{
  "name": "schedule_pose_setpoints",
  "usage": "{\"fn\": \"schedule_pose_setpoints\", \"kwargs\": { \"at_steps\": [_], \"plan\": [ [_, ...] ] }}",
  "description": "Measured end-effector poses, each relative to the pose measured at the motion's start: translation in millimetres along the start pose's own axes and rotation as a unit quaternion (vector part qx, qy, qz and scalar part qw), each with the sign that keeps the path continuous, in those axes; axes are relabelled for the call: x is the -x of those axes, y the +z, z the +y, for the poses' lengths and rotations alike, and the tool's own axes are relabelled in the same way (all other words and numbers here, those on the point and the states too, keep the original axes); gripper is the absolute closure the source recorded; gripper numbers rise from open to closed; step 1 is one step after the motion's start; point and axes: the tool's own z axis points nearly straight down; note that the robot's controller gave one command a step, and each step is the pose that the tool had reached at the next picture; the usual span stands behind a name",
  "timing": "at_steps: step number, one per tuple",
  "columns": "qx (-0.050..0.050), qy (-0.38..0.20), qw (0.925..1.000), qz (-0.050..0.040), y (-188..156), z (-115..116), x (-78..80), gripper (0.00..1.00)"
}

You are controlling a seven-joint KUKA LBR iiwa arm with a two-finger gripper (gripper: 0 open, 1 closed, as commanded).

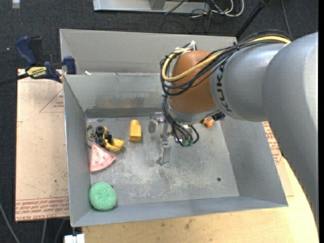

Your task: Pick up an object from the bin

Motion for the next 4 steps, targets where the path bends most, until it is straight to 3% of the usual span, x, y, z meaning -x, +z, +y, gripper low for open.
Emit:
{"fn": "schedule_pose_setpoints", "kwargs": {
  "at_steps": [1, 2, 3, 4],
  "plan": [
    [0.001, -0.141, 0.9899, 0.0029, 21.6, 22.8, 57.7, 1.0],
    [0.002, -0.141, 0.99, 0.0029, 21.6, 22.6, 57.7, 0.0],
    [0.001, -0.141, 0.99, 0.003, 21.7, 22.6, 57.7, 0.0],
    [0.001, -0.162, 0.9868, 0.0023, 26.2, 37.3, 59.8, 0.0]
  ]
}}
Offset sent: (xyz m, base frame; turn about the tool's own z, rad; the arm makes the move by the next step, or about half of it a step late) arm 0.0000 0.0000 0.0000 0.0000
